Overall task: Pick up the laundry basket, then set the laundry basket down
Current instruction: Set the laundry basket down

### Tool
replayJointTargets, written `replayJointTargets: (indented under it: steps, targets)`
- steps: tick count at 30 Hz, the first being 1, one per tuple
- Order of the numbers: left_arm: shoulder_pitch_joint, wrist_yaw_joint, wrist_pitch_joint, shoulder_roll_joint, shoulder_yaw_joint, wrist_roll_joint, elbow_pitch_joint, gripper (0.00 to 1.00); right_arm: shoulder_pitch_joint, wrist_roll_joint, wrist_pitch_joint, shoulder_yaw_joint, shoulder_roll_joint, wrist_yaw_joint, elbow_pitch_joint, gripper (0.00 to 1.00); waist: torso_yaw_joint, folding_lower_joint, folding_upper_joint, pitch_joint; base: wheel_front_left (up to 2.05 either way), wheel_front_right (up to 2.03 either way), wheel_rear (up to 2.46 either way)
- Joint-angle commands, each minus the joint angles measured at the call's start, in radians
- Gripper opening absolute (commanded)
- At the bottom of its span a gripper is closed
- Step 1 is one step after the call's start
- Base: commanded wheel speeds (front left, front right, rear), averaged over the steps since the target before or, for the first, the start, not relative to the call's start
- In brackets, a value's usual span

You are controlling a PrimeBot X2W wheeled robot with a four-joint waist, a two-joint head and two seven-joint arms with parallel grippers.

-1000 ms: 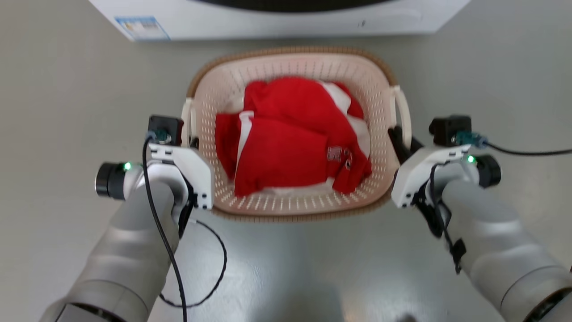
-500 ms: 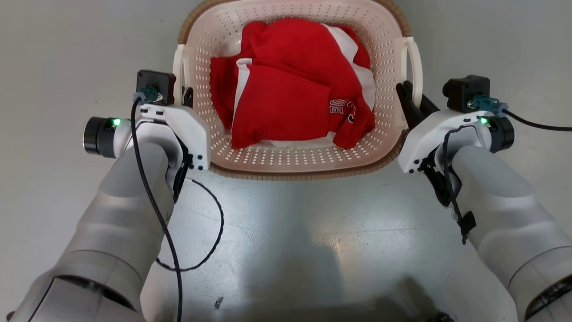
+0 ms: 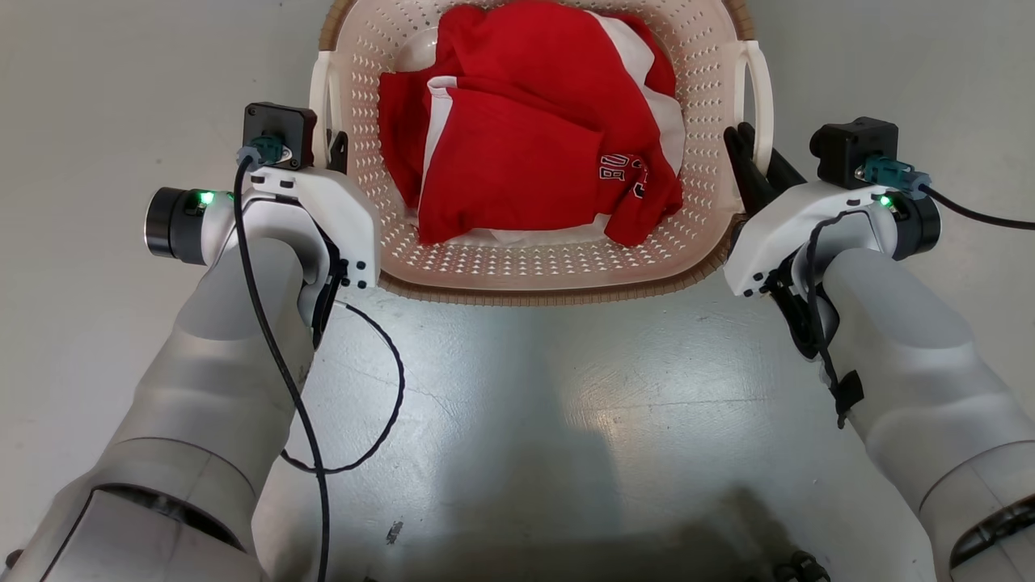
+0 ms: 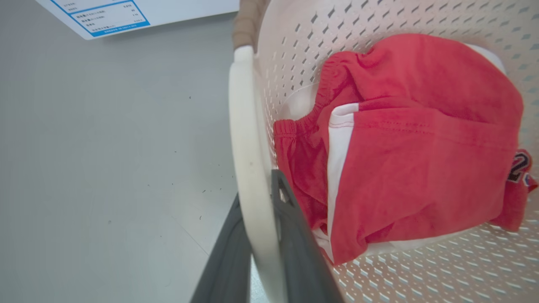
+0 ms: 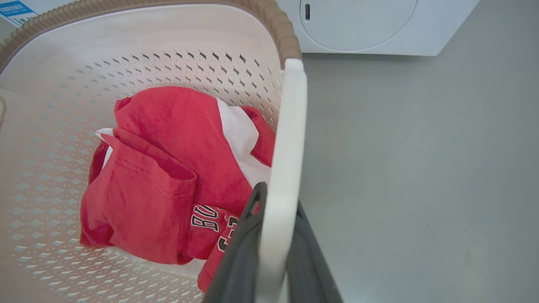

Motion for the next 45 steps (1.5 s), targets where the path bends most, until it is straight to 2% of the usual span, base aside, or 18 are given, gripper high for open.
replayJointTargets:
  steps: [1,23,24,25,26,27,36,45]
  targets:
    - [-0.017,0.006,-0.009,0.027,0.005,0.009,-0.007,0.00,0.022,-0.018,-0.014,0.009,0.020,0.007,-0.017,0.00,0.000,0.0000,0.0000,0.002,0.00,0.00,0.00]
    - [-0.029,0.013,0.008,0.033,-0.016,-0.004,-0.002,0.00,0.032,-0.093,-0.014,-0.074,0.053,0.007,-0.013,0.00,-0.007,0.0000,0.0000,0.038,0.00,0.00,0.00]
    - [-0.029,0.016,0.010,0.032,-0.015,-0.006,-0.002,0.00,0.028,-0.098,-0.014,-0.080,0.051,0.007,-0.009,0.31,-0.007,0.0000,0.0000,0.040,0.00,0.00,0.00]
    - [-0.028,0.021,0.014,0.032,-0.010,-0.013,-0.002,0.35,0.022,-0.110,-0.014,-0.090,0.046,0.007,-0.009,0.86,-0.007,0.0000,0.0000,0.042,0.00,0.00,0.00]
    - [-0.027,0.027,0.015,0.030,-0.005,-0.019,-0.002,0.91,0.020,-0.121,-0.014,-0.100,0.043,0.007,-0.005,1.00,-0.006,0.0000,0.0000,0.043,0.00,0.00,0.00]
    - [-0.027,0.031,0.016,0.029,-0.005,-0.020,-0.002,1.00,0.018,-0.130,-0.014,-0.112,0.042,0.007,-0.003,1.00,-0.005,0.0000,0.0000,0.045,0.00,0.00,0.00]
    - [-0.008,0.062,0.029,0.031,0.006,-0.046,-0.001,1.00,0.058,-0.271,-0.014,-0.274,0.051,0.007,-0.116,1.00,-0.012,0.0000,0.0000,0.028,0.00,0.00,0.00]
    - [0.041,0.075,0.010,0.034,0.019,-0.071,-0.001,1.00,0.133,-0.367,-0.014,-0.380,0.072,0.007,-0.192,1.00,-0.020,0.0000,0.0000,-0.074,0.00,0.00,0.00]
